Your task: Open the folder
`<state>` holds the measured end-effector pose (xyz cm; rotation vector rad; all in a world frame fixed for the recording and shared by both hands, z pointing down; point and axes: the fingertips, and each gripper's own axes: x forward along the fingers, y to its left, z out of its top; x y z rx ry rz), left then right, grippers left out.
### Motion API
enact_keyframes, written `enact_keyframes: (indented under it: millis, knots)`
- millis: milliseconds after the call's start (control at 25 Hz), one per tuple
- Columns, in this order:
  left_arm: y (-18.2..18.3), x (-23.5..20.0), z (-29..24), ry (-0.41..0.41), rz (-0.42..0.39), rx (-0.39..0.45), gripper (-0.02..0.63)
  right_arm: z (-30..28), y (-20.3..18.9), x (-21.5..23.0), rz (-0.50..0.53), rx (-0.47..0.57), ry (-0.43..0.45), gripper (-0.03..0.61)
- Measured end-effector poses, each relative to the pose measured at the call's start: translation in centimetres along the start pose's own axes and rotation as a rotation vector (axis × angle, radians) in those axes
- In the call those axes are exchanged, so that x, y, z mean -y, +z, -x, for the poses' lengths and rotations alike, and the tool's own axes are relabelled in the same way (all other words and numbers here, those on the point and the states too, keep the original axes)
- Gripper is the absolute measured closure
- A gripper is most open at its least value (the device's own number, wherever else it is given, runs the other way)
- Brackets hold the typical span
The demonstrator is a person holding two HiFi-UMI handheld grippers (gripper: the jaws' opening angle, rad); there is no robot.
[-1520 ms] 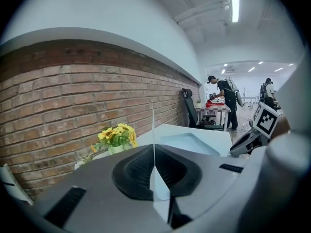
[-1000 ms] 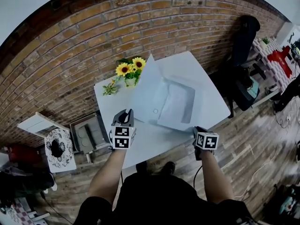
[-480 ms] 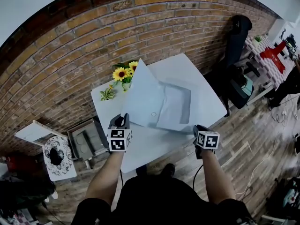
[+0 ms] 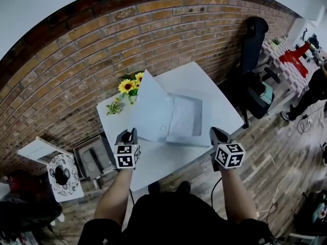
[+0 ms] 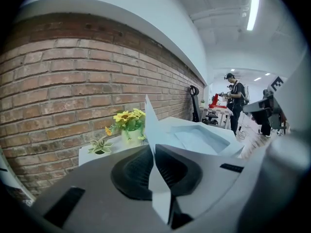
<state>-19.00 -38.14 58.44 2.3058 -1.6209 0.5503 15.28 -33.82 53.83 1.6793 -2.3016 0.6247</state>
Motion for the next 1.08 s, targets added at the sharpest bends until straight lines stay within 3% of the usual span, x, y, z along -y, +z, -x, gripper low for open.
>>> enact_keyframes:
  millis: [240, 1080]
  knots:
    - [0.2, 0.1, 0.0, 0.01, 0.002, 0.0, 0.588, 0.8, 2.2, -1.4, 0.058, 0.059, 0.052, 0.565]
    - [0.3, 0.7, 0.1, 0.01, -0.005, -0.004, 0.588, 0.3, 2.6, -1.7, 0.048, 0.069, 0.078, 0.565]
